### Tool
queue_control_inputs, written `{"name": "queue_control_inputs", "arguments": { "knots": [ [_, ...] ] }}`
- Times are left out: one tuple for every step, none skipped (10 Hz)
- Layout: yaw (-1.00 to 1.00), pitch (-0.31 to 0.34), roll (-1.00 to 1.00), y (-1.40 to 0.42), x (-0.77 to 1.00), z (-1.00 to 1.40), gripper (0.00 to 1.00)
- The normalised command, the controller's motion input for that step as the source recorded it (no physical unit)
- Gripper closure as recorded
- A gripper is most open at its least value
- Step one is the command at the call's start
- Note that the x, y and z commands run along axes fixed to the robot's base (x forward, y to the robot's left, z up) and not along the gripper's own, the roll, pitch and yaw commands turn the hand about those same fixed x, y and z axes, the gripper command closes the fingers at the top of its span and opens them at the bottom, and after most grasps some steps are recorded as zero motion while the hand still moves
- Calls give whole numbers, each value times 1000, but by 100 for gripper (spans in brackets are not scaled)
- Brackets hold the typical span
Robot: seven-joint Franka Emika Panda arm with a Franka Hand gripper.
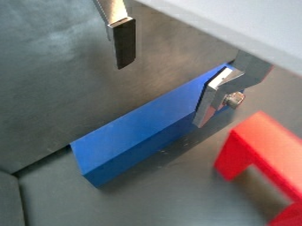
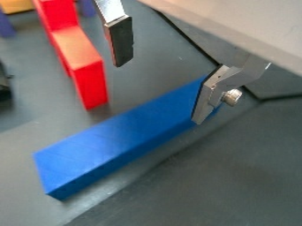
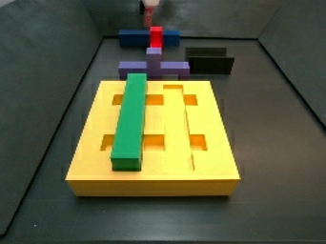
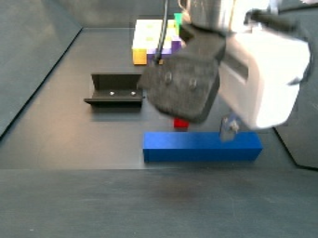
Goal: Pick up the blue object. Move up. Move to above the board. Insert the blue object.
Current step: Pick up the blue object.
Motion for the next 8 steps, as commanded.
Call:
{"name": "queue_control_inputs", "arguments": {
  "knots": [
    [-486,-84,-347,197,-194,-377,0],
    [-497,-119,-389,134,-157,-297,0],
    [-474,-121,-423,149,-80,-229,0],
    [-446,-76,-394,209,0,-226,0],
    [-434,-51,-196,131,0,-169,0],
    [-334,-56,-89,74,0,-203,0],
    [-229,-46,0,0,0,-211,0],
    [-157,-24,0,-11,69,-223,0]
  ]
}}
